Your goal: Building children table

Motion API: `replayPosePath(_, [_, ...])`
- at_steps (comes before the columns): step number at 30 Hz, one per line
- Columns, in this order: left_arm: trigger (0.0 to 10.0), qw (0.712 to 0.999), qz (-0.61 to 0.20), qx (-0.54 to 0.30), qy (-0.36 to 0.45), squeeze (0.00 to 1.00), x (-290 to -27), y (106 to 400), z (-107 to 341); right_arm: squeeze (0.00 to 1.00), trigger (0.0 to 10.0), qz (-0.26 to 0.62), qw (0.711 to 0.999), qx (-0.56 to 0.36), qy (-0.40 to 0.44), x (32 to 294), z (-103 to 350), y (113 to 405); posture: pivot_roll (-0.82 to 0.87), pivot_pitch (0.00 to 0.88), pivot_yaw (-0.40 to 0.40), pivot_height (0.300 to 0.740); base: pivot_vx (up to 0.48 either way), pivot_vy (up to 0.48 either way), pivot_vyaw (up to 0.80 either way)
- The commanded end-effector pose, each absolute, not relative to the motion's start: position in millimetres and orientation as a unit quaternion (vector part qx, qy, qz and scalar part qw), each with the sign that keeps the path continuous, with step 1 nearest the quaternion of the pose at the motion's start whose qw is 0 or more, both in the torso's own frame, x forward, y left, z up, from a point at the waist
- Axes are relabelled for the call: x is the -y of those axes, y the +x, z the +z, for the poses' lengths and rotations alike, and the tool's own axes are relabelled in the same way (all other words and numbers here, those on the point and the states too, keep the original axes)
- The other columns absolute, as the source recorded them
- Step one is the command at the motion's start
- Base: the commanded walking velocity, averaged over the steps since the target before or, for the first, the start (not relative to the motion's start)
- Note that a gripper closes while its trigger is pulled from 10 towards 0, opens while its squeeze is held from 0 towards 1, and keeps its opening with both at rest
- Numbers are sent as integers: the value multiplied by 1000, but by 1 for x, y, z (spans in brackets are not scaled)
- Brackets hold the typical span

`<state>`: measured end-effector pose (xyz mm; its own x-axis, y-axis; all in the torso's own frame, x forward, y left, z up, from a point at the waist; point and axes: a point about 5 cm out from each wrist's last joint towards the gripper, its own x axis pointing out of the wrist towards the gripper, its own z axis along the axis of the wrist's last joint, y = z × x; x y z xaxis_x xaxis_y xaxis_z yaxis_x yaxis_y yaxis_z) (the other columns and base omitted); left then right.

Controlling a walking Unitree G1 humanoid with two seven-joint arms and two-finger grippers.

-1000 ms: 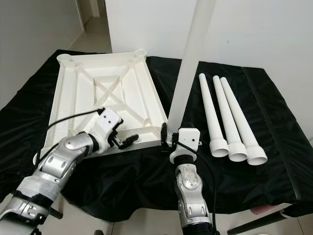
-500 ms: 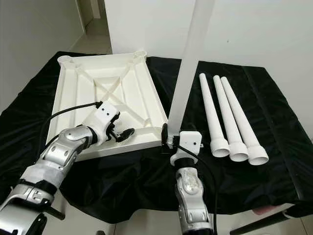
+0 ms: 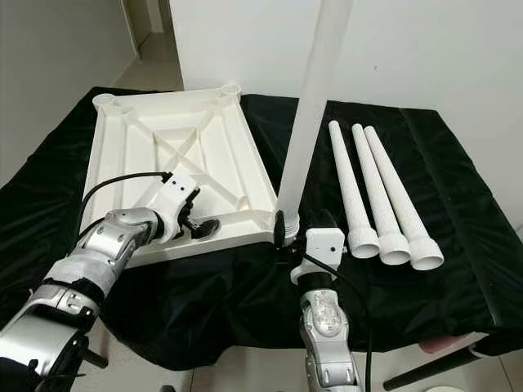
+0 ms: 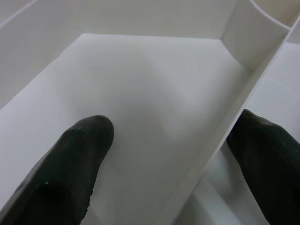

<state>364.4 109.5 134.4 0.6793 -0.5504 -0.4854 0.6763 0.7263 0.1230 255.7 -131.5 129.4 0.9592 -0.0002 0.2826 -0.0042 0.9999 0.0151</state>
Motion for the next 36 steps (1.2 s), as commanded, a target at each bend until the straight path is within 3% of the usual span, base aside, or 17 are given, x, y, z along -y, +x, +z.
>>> replayPosePath(1, [10000,933,-227,-217,174,0,-125,374,135,0,10000,-9,990,142,10,133,129,253,-68,63,41,740,0,0,0])
replayPosePath(10, [9804,931,-231,-234,162,0,-120,377,136,0,10000,-16,990,142,10,133,129,252,-73,61,48,740,0,0,0])
replayPosePath(11, [5333,931,-231,-233,159,0,-118,378,137,0,10000,-17,990,142,10,133,129,252,-74,61,50,740,0,0,0])
replayPosePath(12, [5333,931,-231,-233,159,0,-118,378,137,0,10000,-17,990,142,10,133,129,252,-74,61,50,740,0,0,0])
replayPosePath(13, [2118,932,-230,-233,157,0,-118,380,139,0,10000,-18,990,142,10,133,129,252,-75,62,51,740,0,0,0])
replayPosePath(14, [0,932,-230,-233,154,0,-118,381,140,0,10000,-19,990,142,10,133,129,253,-75,63,52,740,0,0,0])
replayPosePath(36, [0,934,-216,-244,148,0,-133,380,138,0,10000,-18,990,140,9,133,129,255,-58,70,45,740,0,0,0])
